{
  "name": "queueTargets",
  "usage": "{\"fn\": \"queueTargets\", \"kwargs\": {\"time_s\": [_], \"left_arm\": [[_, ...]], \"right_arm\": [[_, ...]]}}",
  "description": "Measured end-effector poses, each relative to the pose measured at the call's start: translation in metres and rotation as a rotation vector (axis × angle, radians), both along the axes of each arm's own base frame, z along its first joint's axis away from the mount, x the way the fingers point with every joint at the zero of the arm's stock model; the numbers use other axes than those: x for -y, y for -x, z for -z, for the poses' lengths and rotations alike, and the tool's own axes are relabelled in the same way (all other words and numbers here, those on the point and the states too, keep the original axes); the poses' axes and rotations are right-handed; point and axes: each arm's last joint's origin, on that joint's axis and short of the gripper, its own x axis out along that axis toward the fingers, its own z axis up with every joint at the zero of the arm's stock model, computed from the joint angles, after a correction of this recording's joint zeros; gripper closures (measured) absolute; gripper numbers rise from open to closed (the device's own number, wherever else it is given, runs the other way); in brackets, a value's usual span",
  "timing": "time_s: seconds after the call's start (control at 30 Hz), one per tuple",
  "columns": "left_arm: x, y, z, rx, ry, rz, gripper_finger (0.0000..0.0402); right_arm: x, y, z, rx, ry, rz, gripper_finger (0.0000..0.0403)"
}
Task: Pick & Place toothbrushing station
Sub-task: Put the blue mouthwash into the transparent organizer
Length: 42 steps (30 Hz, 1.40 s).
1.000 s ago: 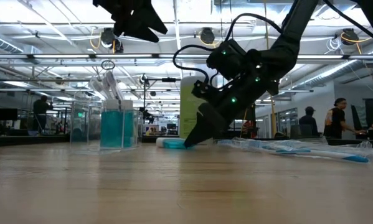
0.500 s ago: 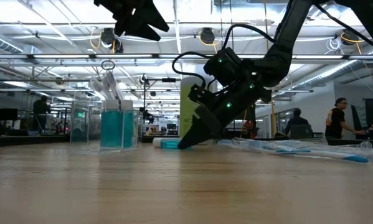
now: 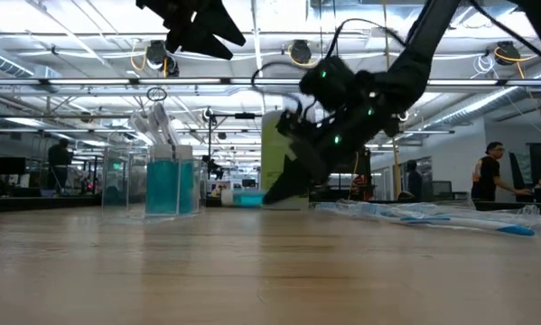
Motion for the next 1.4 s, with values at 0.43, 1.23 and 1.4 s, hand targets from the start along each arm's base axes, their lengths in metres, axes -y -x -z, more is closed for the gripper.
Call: {"fn": "queueTargets", "kwargs": {"time_s": [0.43, 1.23, 1.4], "left_arm": [[0.001, 0.0, 0.0, -0.004, -0.007, 0.012, 0.0146], [0.01, -0.052, 0.011, 0.251, 0.002, 0.26, 0.0146], [0.01, -0.054, 0.011, 0.267, -0.015, 0.268, 0.0146]], "right_arm": [[-0.024, 0.061, -0.065, 0.42, -0.083, -0.138, 0.0265], [-0.047, 0.111, -0.072, 0.819, -0.055, -0.237, 0.0261], [-0.049, 0.111, -0.072, 0.819, -0.057, -0.241, 0.0262]]}}
